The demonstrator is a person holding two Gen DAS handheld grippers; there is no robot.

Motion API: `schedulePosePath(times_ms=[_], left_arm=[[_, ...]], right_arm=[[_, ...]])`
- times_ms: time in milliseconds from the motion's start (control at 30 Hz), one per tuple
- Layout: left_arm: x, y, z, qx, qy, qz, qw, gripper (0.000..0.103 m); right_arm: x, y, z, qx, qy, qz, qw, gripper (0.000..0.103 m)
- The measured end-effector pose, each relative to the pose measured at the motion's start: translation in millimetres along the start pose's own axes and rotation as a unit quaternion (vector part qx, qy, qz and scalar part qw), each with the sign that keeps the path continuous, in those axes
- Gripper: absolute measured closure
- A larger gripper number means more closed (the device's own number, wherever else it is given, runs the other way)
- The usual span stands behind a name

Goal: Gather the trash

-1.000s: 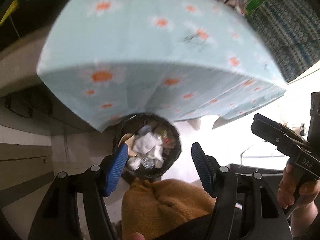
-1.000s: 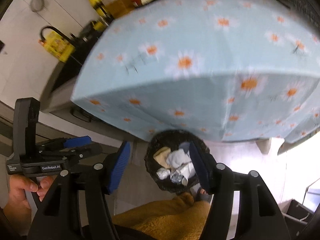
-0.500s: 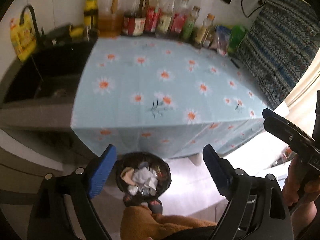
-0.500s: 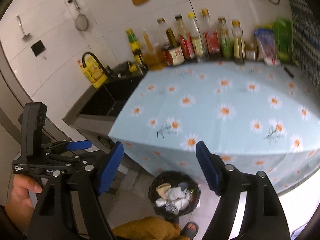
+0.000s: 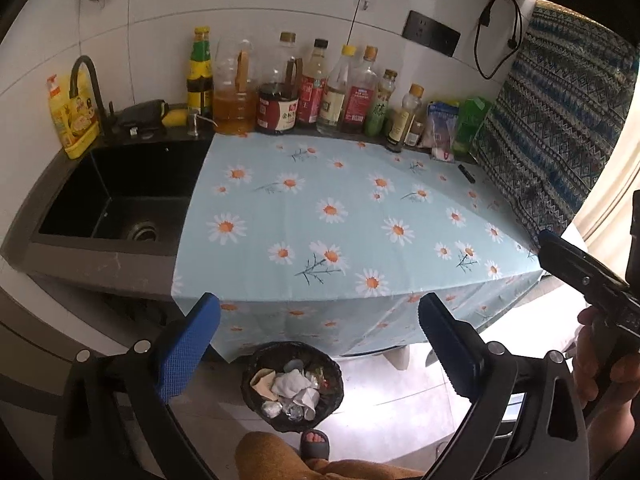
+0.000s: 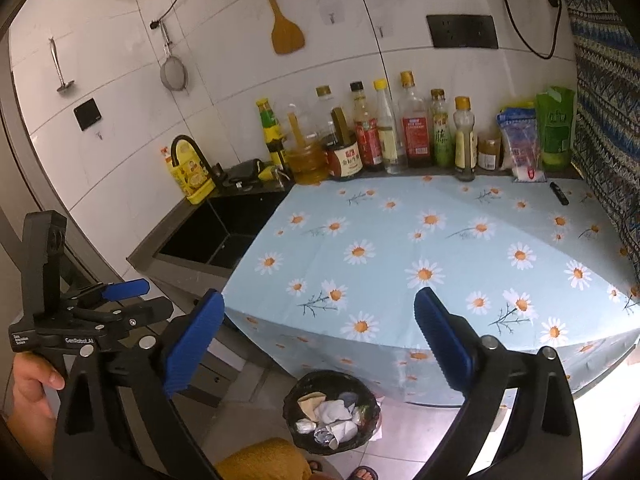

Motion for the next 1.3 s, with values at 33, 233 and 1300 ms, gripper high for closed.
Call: schedulePosePath(times_ms=[33, 233, 1300], left_arm=[[-1.0, 0.3, -1.5, -0.001, -0.002, 0.000, 1.0000, 0.007], [-10.7, 1.4, -13.8, -0.004, -0.016, 0.009, 0.9998, 0.007], [-22.1, -8.1, -16.2, 0.006, -0.021, 0.038, 0.9991, 0.007]], right_arm=[[-1.0, 1.4, -1.5, 0.000, -0.002, -0.003, 1.000, 0.006], [-5.7, 8.2, -7.3, 0.000, -0.009, -0.002, 1.000, 0.005], [1.5, 3.0, -20.6, 0.020, -0.011, 0.023, 0.999, 0.005]])
Point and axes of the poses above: each gripper's, at about its wrist camera, not at the fingertips, and z roughly the way its jaws point, y to its left, x to its underside, the point moved 10 cm from there along z, roughly the way its jaws point, and after that the axes turned 13 degrees about z, right-handed, at the moved point
